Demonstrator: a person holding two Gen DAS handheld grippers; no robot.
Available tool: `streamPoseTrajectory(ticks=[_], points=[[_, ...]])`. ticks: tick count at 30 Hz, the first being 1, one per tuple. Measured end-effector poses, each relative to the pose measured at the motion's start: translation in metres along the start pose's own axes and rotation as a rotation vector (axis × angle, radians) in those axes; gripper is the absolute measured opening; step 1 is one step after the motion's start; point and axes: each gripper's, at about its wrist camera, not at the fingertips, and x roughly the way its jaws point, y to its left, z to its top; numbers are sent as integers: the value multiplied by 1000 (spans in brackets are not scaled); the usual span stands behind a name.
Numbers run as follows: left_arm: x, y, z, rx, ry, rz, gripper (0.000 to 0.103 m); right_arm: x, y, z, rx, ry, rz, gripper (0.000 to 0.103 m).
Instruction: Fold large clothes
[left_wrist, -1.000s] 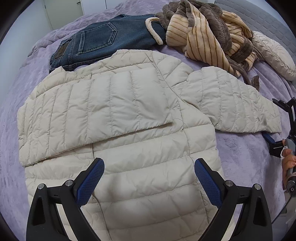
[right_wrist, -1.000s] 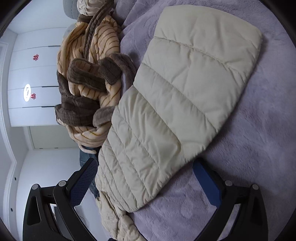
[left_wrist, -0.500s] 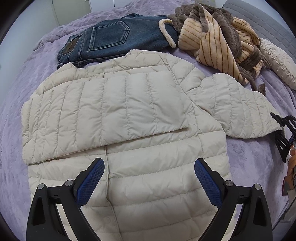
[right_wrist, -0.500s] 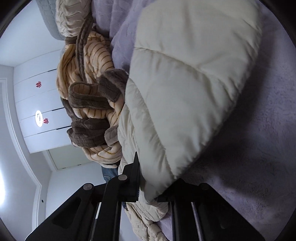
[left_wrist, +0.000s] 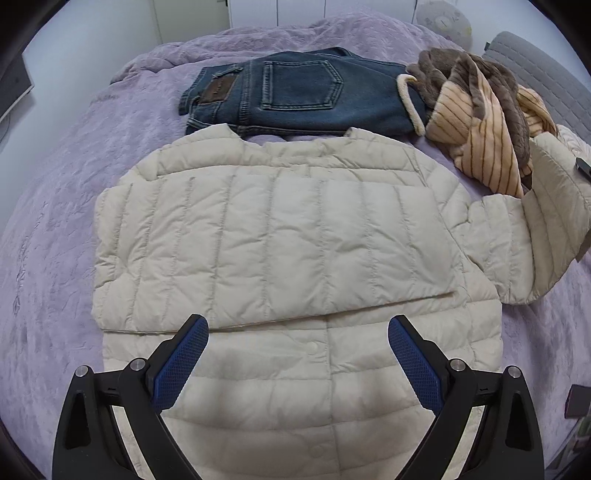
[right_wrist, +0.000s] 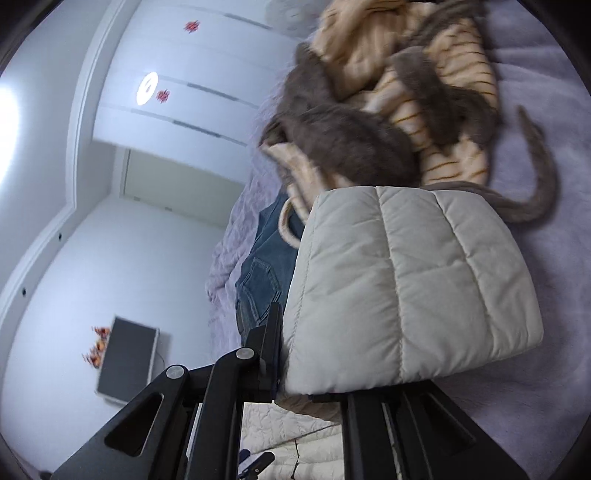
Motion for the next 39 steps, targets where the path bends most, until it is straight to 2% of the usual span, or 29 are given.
streamPoseTrajectory(ticks=[5, 9, 14, 19, 24, 26, 27, 28, 32, 35, 37, 38, 39], points=[[-1, 42, 1, -73, -14, 42, 98, 75, 71, -40, -271, 152, -64, 11], [1, 76, -1, -138, -20, 68, 98, 138, 100, -90, -440, 296, -136, 11], [6, 105, -6, -182, -15, 85, 98, 198, 92, -140, -497, 443, -203, 11], [12, 120, -10, -207, -1, 80, 98, 229, 71, -175, -544, 522, -303, 12], [14, 125, -9, -212, 3, 67, 98, 234, 73, -180, -561, 535, -343, 14], [14, 125, -7, -211, 2, 62, 98, 230, 74, -177, -550, 534, -351, 34], [14, 126, -7, -212, 0, 59, 98, 227, 75, -176, -542, 531, -346, 60], [14, 126, -6, -213, -2, 56, 98, 223, 76, -175, -532, 524, -339, 74], [15, 132, -2, -230, -12, 44, 98, 202, 85, -169, -506, 462, -348, 74], [17, 137, 0, -247, -17, 30, 98, 176, 76, -155, -374, 356, -351, 74], [18, 141, 1, -254, -18, 20, 98, 170, 63, -142, -279, 317, -348, 73], [18, 143, 1, -257, -20, 14, 98, 173, 59, -137, -251, 309, -354, 67], [17, 145, 1, -261, -24, 3, 98, 176, 56, -133, -235, 301, -356, 44]])
